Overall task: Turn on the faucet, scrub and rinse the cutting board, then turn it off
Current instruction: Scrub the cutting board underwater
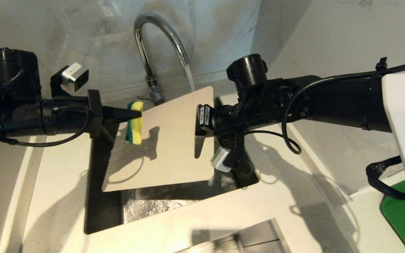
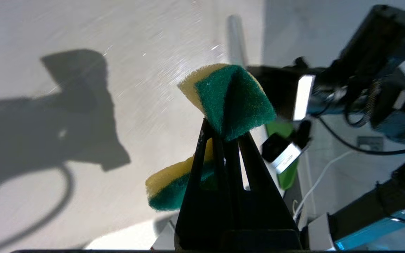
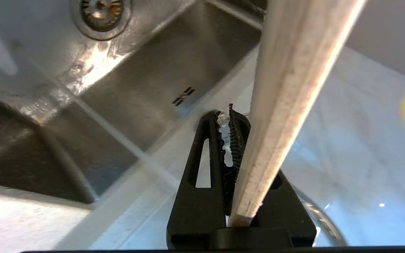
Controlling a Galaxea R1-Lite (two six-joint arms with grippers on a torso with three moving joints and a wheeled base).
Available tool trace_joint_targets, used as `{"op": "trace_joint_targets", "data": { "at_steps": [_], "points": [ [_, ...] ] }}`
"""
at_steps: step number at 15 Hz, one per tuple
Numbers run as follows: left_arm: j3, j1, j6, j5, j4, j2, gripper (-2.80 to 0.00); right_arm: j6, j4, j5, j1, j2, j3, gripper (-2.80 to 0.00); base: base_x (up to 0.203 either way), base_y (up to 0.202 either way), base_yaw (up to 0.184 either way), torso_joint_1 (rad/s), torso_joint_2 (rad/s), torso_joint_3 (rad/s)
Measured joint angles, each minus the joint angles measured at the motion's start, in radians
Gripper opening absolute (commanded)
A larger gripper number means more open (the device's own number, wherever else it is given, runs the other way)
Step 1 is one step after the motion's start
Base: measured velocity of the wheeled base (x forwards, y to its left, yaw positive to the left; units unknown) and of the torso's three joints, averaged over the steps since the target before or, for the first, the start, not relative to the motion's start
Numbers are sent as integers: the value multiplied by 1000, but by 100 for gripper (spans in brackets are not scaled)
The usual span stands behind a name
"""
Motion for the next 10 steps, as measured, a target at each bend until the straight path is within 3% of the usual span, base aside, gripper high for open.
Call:
{"op": "trace_joint_targets", "data": {
  "at_steps": [5, 10],
  "points": [
    [-188, -66, -3, 13, 111, 85, -280, 11, 1, 12, 14, -19, 6, -280, 0, 0, 0, 0, 0, 0],
    [-245, -94, 3, 68, 120, 196, -280, 20, -2, 15, 36, -43, 38, -280, 0, 0, 0, 0, 0, 0]
  ]
}}
